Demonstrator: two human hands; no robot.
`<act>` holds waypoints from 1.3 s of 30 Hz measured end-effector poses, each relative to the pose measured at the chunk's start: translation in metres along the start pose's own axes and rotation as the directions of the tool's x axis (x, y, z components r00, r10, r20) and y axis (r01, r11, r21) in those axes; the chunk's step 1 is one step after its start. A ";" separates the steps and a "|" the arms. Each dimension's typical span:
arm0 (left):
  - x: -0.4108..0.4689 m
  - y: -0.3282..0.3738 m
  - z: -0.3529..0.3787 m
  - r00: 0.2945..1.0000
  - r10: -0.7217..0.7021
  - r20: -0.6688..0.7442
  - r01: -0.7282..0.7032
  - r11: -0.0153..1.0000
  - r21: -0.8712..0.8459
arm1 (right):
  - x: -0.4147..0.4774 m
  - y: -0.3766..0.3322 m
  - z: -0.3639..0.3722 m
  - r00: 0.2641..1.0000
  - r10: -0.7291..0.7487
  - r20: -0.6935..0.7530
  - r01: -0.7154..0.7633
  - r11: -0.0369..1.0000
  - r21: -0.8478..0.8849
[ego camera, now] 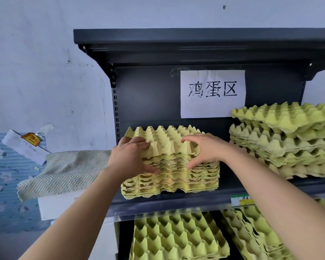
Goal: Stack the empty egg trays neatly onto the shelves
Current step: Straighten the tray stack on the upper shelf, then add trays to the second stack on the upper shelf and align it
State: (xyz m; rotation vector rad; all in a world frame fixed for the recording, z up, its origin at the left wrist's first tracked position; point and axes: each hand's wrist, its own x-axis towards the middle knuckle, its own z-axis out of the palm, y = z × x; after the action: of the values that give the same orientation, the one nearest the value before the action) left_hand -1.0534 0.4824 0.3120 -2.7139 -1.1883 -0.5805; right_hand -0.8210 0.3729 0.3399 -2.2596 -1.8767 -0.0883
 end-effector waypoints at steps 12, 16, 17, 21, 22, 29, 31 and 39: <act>-0.004 0.088 -0.030 0.938 0.032 -0.346 -0.113 0.970 -0.216 | -0.088 0.043 -0.042 0.949 -0.018 -0.314 0.020 1.000 0.003; 0.010 0.168 -0.031 0.918 0.080 -0.389 -0.218 0.920 -0.325 | -0.131 0.102 -0.079 0.908 0.034 -0.418 -0.049 0.998 -0.026; 0.015 0.190 -0.029 0.919 0.092 -0.382 -0.236 0.907 -0.350 | -0.139 0.120 -0.086 0.902 0.047 -0.429 -0.066 0.997 -0.029; 0.037 0.270 -0.020 0.920 0.117 -0.375 -0.278 0.869 -0.410 | -0.160 0.192 -0.107 0.879 0.078 -0.470 -0.108 0.993 -0.038; 0.044 0.290 -0.016 0.921 0.116 -0.371 -0.282 0.857 -0.431 | -0.165 0.211 -0.112 0.870 0.078 -0.487 -0.108 0.994 -0.033; 0.090 0.390 0.004 0.976 0.074 -0.203 -0.170 0.842 -0.512 | -0.182 0.359 -0.150 0.852 0.232 -0.470 -0.244 0.969 0.036; 0.096 0.399 0.014 0.970 0.021 -0.242 -0.164 0.792 -0.588 | -0.182 0.394 -0.149 0.861 0.309 -0.404 -0.291 0.951 0.109; 0.108 0.431 0.009 0.917 -0.081 -0.392 -0.206 0.744 -0.636 | -0.172 0.449 -0.138 0.860 0.253 -0.443 -0.081 0.925 0.370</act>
State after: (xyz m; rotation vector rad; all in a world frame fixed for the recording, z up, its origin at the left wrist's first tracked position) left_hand -0.6700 0.2636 0.3635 -2.8978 -0.8775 -1.7558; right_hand -0.4034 0.1025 0.3927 -1.9252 -1.3108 -0.2563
